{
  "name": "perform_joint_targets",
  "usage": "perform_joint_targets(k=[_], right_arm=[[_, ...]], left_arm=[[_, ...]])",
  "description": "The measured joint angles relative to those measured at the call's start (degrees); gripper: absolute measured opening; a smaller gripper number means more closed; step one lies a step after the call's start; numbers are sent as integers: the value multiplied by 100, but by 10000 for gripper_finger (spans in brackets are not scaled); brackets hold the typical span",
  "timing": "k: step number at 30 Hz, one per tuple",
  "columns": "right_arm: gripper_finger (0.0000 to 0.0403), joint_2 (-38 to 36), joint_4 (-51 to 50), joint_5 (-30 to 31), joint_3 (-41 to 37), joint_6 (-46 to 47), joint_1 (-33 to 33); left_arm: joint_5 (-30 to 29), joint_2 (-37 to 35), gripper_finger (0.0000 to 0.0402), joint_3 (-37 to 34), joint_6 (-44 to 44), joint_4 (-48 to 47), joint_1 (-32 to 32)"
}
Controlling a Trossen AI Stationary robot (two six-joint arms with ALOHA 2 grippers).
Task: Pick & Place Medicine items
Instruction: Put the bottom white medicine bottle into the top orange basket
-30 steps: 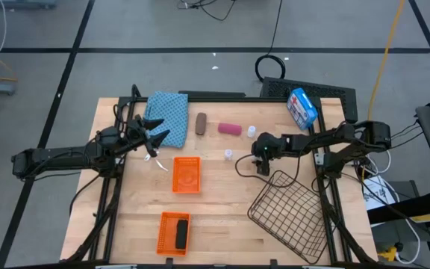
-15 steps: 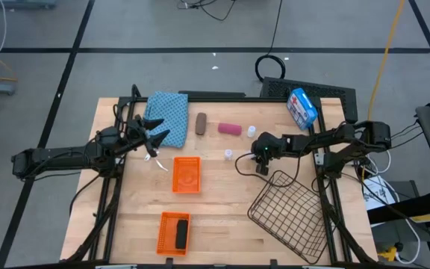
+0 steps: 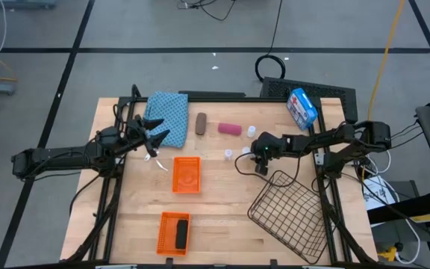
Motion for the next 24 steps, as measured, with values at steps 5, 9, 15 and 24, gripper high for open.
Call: perform_joint_targets(k=[5,9,15,24], right_arm=[[170,-2,1121,0,-439,57,0],[220,-1,1953,0,-794,180,-20],[256,42,2590,13,-1036,176,-20],[227,674,3333,197,-1011,116,-20]], left_arm=[[0,0,292,0,-2,0,0],[0,0,292,0,-46,0,0],[-2,-1,292,0,-74,0,0],[-2,0,292,0,-135,0,0]])
